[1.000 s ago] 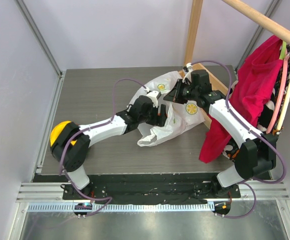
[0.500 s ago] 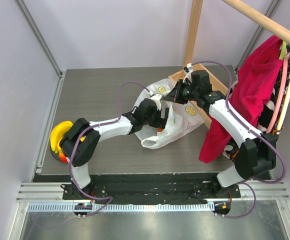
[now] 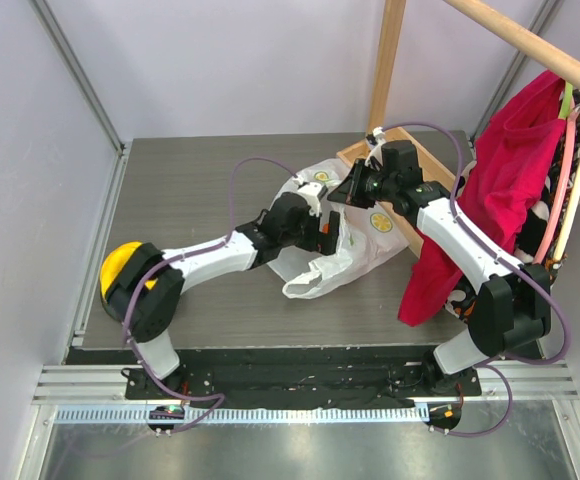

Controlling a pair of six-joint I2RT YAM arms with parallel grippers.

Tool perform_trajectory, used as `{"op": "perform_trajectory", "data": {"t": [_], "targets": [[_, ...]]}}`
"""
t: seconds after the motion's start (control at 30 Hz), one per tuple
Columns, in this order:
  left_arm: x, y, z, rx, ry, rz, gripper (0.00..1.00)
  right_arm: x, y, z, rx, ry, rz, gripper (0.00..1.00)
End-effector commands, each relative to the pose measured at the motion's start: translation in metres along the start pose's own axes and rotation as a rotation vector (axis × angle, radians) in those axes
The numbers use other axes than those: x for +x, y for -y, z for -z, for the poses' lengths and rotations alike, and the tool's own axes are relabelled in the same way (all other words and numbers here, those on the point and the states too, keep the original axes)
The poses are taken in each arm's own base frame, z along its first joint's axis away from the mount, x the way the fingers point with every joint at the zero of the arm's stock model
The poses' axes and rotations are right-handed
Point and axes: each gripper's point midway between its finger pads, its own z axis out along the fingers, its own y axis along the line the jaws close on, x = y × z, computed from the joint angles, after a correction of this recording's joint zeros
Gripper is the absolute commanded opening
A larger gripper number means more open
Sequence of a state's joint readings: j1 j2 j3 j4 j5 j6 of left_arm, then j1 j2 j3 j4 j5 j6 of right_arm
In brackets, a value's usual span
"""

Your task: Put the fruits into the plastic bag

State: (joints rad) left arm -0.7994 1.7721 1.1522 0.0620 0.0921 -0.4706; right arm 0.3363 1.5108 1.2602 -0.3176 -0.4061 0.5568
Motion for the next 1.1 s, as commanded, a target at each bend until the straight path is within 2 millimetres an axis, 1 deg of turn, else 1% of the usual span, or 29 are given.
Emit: {"op": "perform_trajectory", "data": {"t": [0.0, 0.13, 0.17, 0.2, 0.27, 0.3, 0.33, 0.4, 0.43, 0.47, 0.5, 0.53, 0.57, 0.63, 0.67, 0.7, 0.73, 0.77, 0.8, 0.83, 0.87, 0.93, 0.97, 1.03, 1.07], "targets": [[-0.054, 0.031, 0.044, 0.08, 0.156, -0.087, 1.0, -0.009, -0.006, 0.0, -0.025, 0.032, 0.014, 0.01], [-0.063, 0.036, 0.067, 0.084, 0.175, -0.125, 1.0, -0.008, -0.006, 0.0, -0.025, 0.029, 0.015, 0.01], [-0.061, 0.034, 0.071, 0.073, 0.163, -0.14, 1.0, -0.009, -0.006, 0.001, -0.025, 0.032, 0.016, 0.01], [-0.067, 0.037, 0.08, 0.076, 0.186, -0.15, 1.0, -0.01, -0.006, 0.001, -0.025, 0.034, 0.016, 0.01], [-0.062, 0.033, 0.089, 0.062, 0.162, -0.166, 1.0, -0.01, -0.007, 0.002, -0.025, 0.034, 0.017, 0.01], [-0.067, 0.034, 0.098, 0.062, 0.18, -0.183, 1.0, -0.011, -0.007, 0.003, -0.024, 0.038, 0.017, 0.01], [-0.066, 0.033, 0.102, 0.06, 0.176, -0.187, 1.0, -0.01, -0.007, 0.002, -0.025, 0.037, 0.018, 0.01], [-0.065, 0.029, 0.11, 0.055, 0.172, -0.196, 1.0, -0.011, -0.008, 0.003, -0.025, 0.04, 0.019, 0.01], [-0.068, 0.029, 0.119, 0.054, 0.185, -0.206, 1.0, -0.011, -0.007, 0.003, -0.023, 0.039, 0.017, 0.01], [-0.066, 0.026, 0.123, 0.045, 0.177, -0.208, 1.0, -0.011, -0.008, 0.003, -0.025, 0.04, 0.018, 0.01], [-0.068, 0.02, 0.127, 0.024, 0.183, -0.203, 1.0, -0.011, -0.008, 0.004, -0.023, 0.04, 0.018, 0.01], [-0.072, 0.019, 0.135, 0.019, 0.198, -0.208, 1.0, -0.011, -0.008, 0.004, -0.023, 0.04, 0.017, 0.01], [-0.07, 0.011, 0.138, -0.005, 0.189, -0.202, 1.0, -0.011, -0.008, 0.004, -0.023, 0.04, 0.02, 0.01], [-0.072, 0.004, 0.147, -0.024, 0.197, -0.199, 1.0, -0.011, -0.009, 0.005, -0.024, 0.042, 0.021, 0.01], [-0.074, 0.0, 0.156, -0.033, 0.207, -0.192, 1.0, -0.011, -0.008, 0.005, -0.022, 0.043, 0.02, 0.01], [-0.076, -0.001, 0.16, -0.033, 0.215, -0.191, 1.0, -0.01, -0.008, 0.005, -0.023, 0.04, 0.021, 0.01], [-0.074, 0.001, 0.164, -0.002, 0.212, -0.19, 1.0, -0.011, -0.008, 0.005, -0.022, 0.041, 0.02, 0.01], [-0.08, 0.0, 0.173, 0.01, 0.235, -0.179, 1.0, -0.011, -0.007, 0.005, -0.021, 0.042, 0.019, 0.01], [-0.081, -0.001, 0.177, 0.024, 0.24, -0.172, 1.0, -0.011, -0.007, 0.005, -0.021, 0.042, 0.019, 0.01], [-0.078, 0.001, 0.179, 0.06, 0.233, -0.164, 1.0, -0.01, -0.008, 0.005, -0.021, 0.04, 0.02, 0.01], [-0.083, -0.008, 0.184, 0.043, 0.251, -0.139, 1.0, -0.011, -0.008, 0.005, -0.022, 0.041, 0.019, 0.01], [-0.085, -0.021, 0.192, 0.01, 0.267, -0.112, 1.0, -0.011, -0.008, 0.005, -0.022, 0.043, 0.019, 0.01], [-0.088, -0.038, 0.196, -0.04, 0.275, -0.086, 1.0, -0.011, -0.008, 0.006, -0.022, 0.044, 0.021, 0.01], [-0.089, -0.053, 0.206, -0.093, 0.297, -0.049, 1.0, -0.011, -0.007, 0.006, -0.02, 0.044, 0.022, 0.01], [-0.09, -0.069, 0.213, -0.145, 0.307, -0.024, 1.0, -0.01, -0.008, 0.006, -0.02, 0.042, 0.022, 0.01]]}}
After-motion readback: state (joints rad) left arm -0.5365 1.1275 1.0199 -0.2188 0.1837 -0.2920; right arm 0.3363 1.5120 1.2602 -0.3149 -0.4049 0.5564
